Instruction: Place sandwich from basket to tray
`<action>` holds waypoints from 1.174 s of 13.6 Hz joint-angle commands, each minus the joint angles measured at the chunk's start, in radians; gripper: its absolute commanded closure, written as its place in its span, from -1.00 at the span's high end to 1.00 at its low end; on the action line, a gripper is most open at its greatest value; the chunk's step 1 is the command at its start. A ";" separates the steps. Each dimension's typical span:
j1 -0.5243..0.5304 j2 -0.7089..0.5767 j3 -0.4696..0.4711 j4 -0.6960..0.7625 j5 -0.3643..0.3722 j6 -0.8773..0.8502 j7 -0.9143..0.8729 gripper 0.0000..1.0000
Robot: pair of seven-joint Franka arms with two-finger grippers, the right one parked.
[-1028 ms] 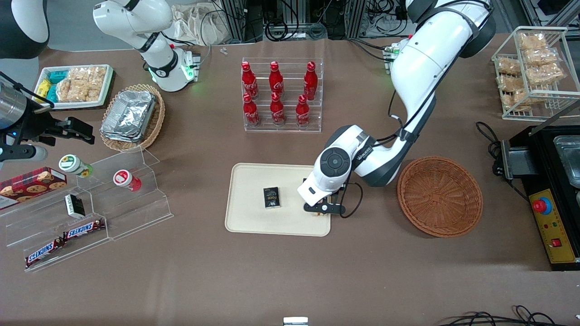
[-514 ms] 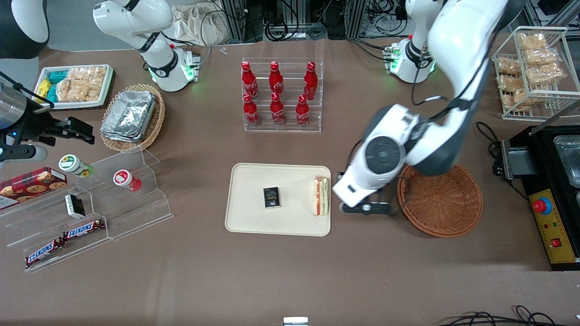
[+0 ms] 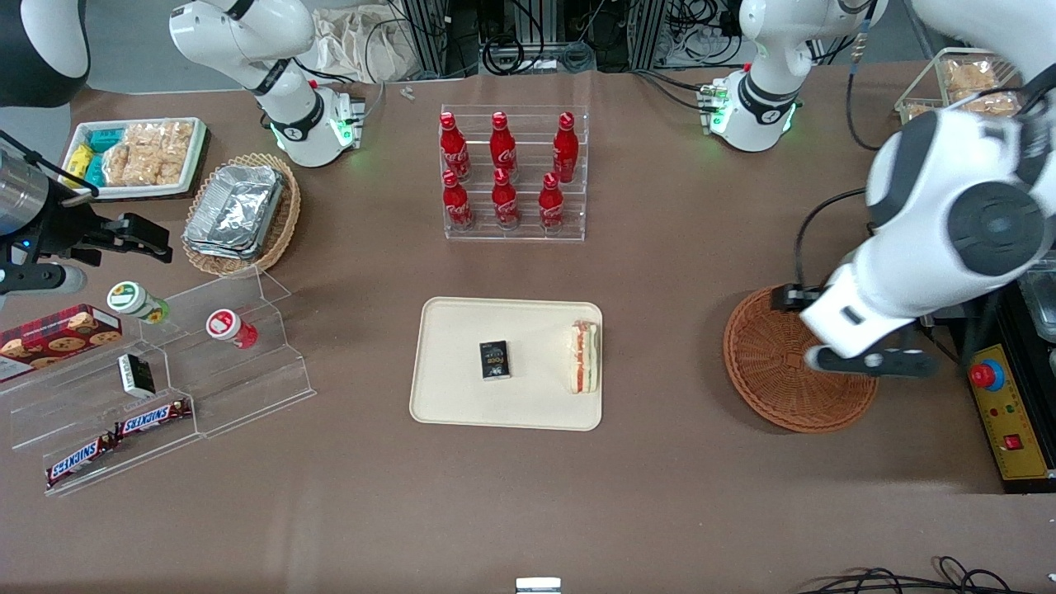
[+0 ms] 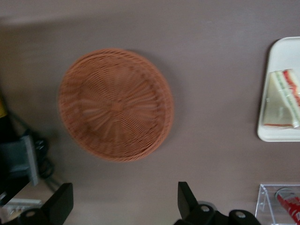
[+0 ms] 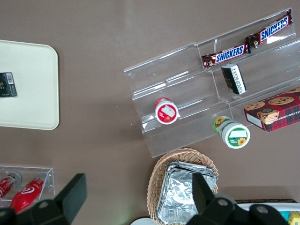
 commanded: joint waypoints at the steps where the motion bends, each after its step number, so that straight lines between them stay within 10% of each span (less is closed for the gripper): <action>1: 0.064 -0.057 -0.006 -0.026 -0.019 -0.045 0.013 1.00; 16: 0.180 -0.085 0.017 -0.029 -0.027 -0.071 0.142 1.00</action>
